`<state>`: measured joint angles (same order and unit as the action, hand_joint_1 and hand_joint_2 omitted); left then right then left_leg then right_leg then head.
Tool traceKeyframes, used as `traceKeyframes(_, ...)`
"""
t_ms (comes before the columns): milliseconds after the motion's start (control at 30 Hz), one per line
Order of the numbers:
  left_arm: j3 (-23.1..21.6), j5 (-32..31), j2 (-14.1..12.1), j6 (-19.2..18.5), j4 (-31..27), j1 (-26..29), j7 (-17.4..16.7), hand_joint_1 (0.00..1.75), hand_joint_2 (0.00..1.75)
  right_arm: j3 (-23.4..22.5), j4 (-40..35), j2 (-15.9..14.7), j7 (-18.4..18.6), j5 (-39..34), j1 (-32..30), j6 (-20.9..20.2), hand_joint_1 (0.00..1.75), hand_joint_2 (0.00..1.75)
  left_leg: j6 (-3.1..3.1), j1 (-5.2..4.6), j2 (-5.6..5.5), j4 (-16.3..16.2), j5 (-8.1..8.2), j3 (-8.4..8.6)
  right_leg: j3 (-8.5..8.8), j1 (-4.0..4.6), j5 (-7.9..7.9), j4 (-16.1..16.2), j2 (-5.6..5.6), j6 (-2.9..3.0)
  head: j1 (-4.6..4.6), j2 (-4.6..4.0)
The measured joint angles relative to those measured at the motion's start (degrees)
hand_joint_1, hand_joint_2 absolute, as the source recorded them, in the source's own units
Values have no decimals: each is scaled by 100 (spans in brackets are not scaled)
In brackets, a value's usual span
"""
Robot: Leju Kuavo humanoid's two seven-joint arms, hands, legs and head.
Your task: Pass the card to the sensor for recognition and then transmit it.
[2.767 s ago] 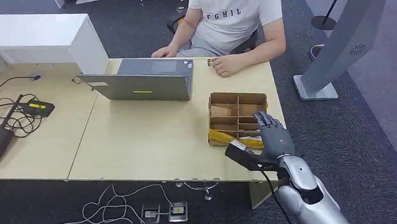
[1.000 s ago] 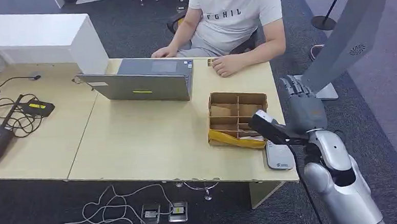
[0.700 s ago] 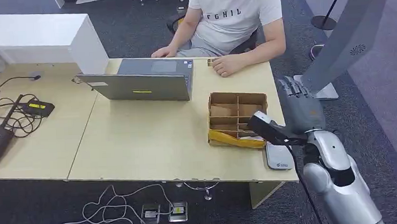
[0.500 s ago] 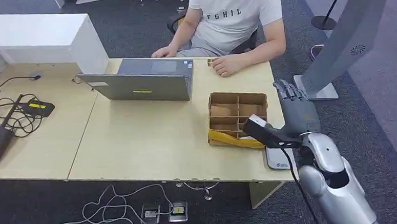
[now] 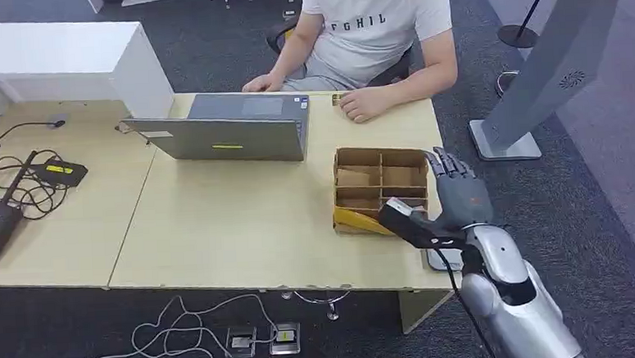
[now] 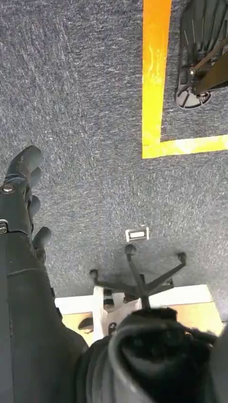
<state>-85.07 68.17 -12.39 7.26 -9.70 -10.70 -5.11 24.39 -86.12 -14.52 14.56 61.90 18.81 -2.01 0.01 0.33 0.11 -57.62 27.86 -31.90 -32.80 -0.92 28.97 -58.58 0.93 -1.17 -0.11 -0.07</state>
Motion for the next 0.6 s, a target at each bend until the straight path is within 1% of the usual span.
traceKeyframes(300,-13,-13,0,-2,0,-2,0,0,0,44,529,206,-24,120,-38,280,0,175,0,0,0,0,0,1,0,0,0,0,-1,0,0,0)
traceKeyframes(600,-44,-18,-2,-9,0,-2,0,0,0,44,802,284,-28,122,-35,306,0,175,0,0,0,0,0,0,0,0,0,0,0,0,0,0)
